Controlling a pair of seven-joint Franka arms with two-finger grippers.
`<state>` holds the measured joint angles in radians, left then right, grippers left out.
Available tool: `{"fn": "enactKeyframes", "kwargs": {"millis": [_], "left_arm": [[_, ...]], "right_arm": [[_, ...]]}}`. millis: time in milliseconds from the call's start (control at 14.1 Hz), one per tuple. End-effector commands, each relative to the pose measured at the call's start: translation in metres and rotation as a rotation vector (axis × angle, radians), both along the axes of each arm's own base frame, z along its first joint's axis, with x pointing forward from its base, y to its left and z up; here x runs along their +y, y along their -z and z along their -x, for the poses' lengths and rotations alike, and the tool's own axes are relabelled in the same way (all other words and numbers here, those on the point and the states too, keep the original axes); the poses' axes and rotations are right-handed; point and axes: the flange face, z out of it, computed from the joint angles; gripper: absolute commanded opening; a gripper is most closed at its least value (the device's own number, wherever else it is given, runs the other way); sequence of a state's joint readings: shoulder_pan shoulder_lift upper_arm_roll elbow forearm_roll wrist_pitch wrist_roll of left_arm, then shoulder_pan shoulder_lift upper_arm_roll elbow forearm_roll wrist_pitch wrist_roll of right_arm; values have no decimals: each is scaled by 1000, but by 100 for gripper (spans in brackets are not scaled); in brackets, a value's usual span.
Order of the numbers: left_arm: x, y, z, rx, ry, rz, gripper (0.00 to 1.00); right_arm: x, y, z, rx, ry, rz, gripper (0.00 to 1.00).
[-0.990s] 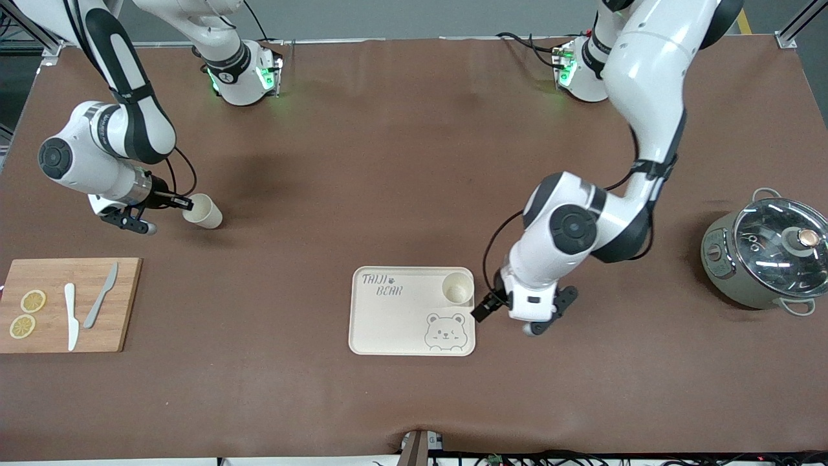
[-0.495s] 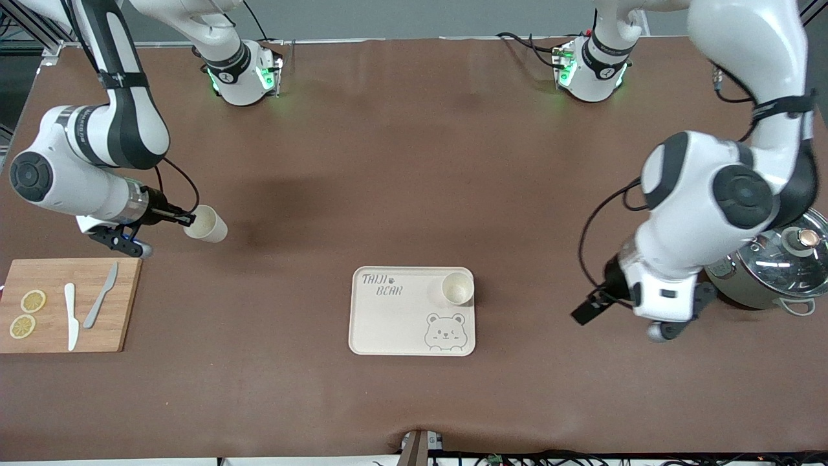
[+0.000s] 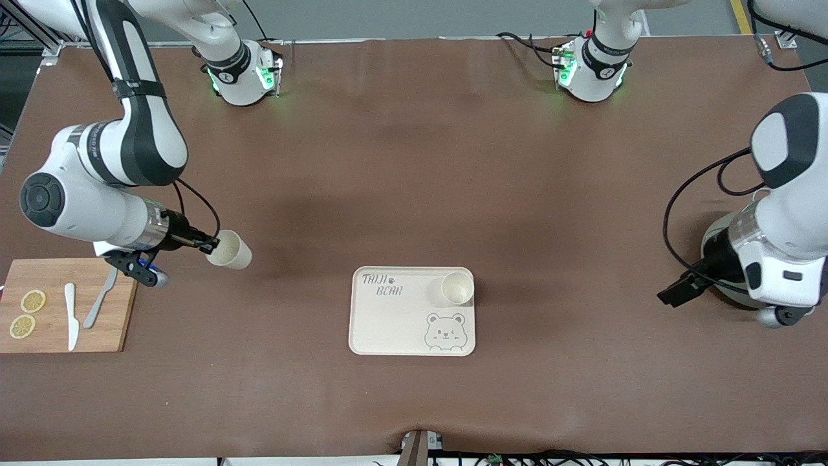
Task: Place white IKEA cup upright on tray with both arms
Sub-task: 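Open and withdraw the left gripper while the right gripper lifts its cup, then carry the cup toward the tray with the right gripper while the left arm rests, then lower the cup upright beside the first cup and open the right gripper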
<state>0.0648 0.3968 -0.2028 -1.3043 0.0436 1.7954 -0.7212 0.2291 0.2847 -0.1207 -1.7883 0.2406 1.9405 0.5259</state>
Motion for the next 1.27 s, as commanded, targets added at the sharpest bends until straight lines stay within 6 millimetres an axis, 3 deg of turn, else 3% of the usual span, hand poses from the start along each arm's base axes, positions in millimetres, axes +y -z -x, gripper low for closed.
{"fn": "enactKeyframes", "kwargs": {"millis": [0,212,495,707,778,990,1202], "left_arm": [[21,-14,15,18,49,-28,100],[59,-36,31,51,148,-47,100],[93,-54,51,91,201,-58,100],[94,-61,60,113,216,-60,100],[95,-69,65,115,214,-63,100],[121,-82,76,107,215,-59,100],[118,-89,89,107,281,-71,100]], "right_arm": [[61,-7,-31,0,91,-13,0],[135,17,-43,13,143,25,0],[189,31,-49,8,207,40,0],[229,44,-45,-16,258,40,0],[242,54,-44,-31,279,39,0],[268,86,-42,-77,319,28,0],[283,110,-33,-58,304,47,0]]}}
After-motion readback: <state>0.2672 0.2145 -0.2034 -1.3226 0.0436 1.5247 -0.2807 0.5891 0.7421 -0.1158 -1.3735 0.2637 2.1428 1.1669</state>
